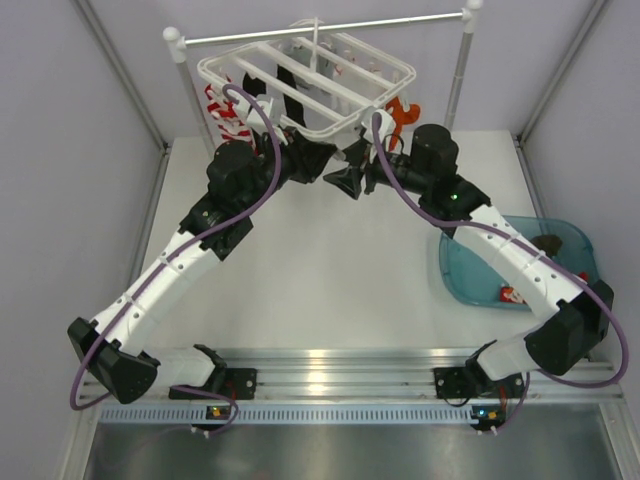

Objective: Clip the socks to the hanger
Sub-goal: Open the clamp at the hanger.

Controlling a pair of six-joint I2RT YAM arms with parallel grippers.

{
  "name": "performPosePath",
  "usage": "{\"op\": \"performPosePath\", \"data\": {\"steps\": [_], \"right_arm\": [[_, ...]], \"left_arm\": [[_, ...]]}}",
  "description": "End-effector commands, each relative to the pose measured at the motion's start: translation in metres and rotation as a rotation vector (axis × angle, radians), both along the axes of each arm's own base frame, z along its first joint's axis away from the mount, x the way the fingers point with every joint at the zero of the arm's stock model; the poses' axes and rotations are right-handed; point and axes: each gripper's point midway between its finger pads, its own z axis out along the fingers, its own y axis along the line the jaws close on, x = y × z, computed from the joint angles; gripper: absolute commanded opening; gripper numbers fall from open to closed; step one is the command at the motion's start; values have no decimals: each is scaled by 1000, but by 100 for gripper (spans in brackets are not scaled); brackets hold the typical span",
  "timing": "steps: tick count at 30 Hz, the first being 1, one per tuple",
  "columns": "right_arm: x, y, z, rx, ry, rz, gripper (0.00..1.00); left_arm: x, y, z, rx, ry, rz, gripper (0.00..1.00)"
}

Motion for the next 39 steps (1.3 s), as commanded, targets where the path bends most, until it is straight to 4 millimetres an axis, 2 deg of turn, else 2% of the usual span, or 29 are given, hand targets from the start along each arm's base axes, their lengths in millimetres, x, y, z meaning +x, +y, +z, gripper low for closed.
{"op": "performPosePath", "data": {"steps": [1, 7, 12, 13, 14, 16, 17, 19, 21, 24, 30, 39], "right_arm": [[2, -7, 46, 67, -140, -25, 53], [16, -10, 55, 34, -259, -72, 46], [19, -6, 55, 9, -308, -66, 31], [18, -4, 54, 6, -310, -59, 27], [17, -4, 55, 4, -320, -57, 18], [14, -2, 58, 10, -326, -44, 9], [13, -2, 57, 10, -325, -39, 0], [7, 1, 58, 11, -328, -15, 0], [3, 2, 58, 13, -324, -4, 0], [-4, 4, 59, 21, -305, 14, 0], [-9, 7, 58, 40, -253, 31, 0], [-11, 11, 60, 73, -194, 43, 0]], "left_arm": [[-9, -2, 28, -45, -58, -36, 0], [-9, -4, 30, -46, -61, -45, 0], [-10, -6, 29, -46, -56, -54, 0], [-10, -6, 29, -45, -55, -59, 0], [-11, -7, 29, -46, -57, -64, 0], [-10, -8, 28, -43, -58, -63, 0], [-10, -7, 28, -42, -58, -59, 0], [-8, -6, 29, -46, -61, -51, 0], [-7, -7, 31, -51, -69, -46, 7], [-5, -7, 36, -61, -82, -42, 11], [0, -9, 37, -72, -87, -33, 22], [5, -9, 48, -91, -119, -20, 30]]}}
